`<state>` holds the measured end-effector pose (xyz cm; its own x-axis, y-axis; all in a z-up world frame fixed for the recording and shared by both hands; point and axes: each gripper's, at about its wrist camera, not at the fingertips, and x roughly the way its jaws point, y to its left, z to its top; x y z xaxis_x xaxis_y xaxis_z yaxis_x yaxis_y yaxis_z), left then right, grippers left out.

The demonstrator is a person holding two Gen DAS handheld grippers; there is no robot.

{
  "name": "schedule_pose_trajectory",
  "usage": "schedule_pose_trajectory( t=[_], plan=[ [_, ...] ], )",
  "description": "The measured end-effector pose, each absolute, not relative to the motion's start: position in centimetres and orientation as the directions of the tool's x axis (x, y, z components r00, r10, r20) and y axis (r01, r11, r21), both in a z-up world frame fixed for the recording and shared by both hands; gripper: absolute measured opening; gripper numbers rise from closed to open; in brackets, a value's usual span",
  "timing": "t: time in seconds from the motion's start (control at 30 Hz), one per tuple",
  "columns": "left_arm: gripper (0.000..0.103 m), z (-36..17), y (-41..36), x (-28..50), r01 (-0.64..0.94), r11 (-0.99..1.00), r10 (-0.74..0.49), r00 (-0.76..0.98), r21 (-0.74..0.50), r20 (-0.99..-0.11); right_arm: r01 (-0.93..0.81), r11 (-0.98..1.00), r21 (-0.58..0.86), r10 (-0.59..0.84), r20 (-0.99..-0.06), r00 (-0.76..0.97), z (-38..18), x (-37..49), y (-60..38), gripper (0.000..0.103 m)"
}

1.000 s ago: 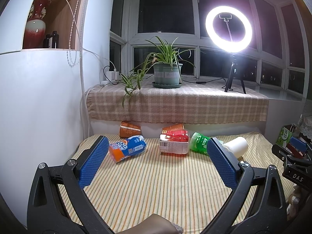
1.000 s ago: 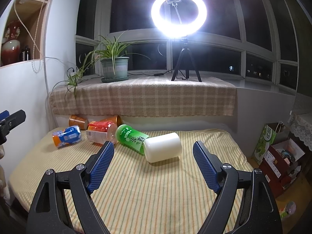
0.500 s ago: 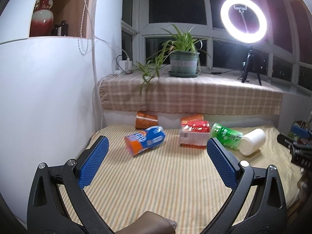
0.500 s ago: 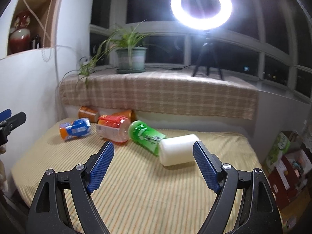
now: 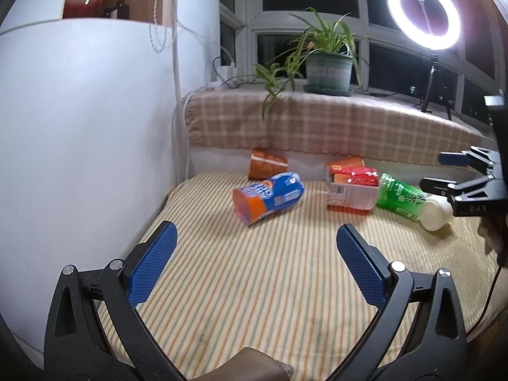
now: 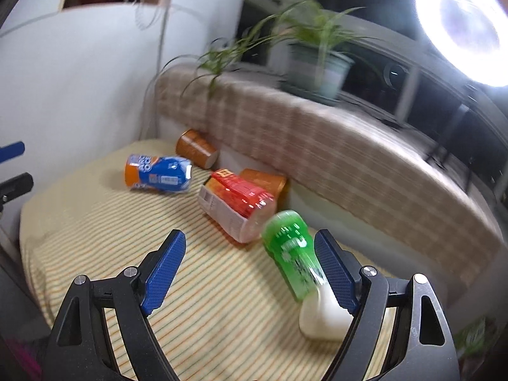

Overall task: Flip cup upright
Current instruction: 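Move the right tool to the lying red-orange cup and close on it, then lift the red-orange cup off the bed with the right tool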

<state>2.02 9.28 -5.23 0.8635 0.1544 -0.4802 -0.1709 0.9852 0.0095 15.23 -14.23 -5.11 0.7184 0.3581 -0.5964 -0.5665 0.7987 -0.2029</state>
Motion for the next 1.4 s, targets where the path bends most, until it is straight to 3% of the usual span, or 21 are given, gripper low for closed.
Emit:
schedule_pose_trajectory(
  t=[0.33, 0.7, 1.4],
  plan=[
    [0.102, -6.8, 11.5, 2.6, -0.211, 0.978, 0.176, 0.831, -0.006, -0.528, -0.757, 0.587, -0.286, 0.374, -0.734, 0.567, -7.3, 21.5, -9.0, 0.083],
    [0.102, -7.3, 13.7, 2.8, -0.255, 0.966, 0.198, 0.816, -0.031, -0.543, -0.863, 0.348, -0.367, 0.219, -0.863, 0.456, -10.6, 26.7, -5.0, 0.083],
    [0.102, -7.8, 15.3, 3.1, -0.287, 0.957, 0.216, 0.803, -0.043, -0.555, -0.877, 0.166, -0.451, 0.061, -0.883, 0.465, -14.3, 29.1, -1.1, 0.083]
  ],
)
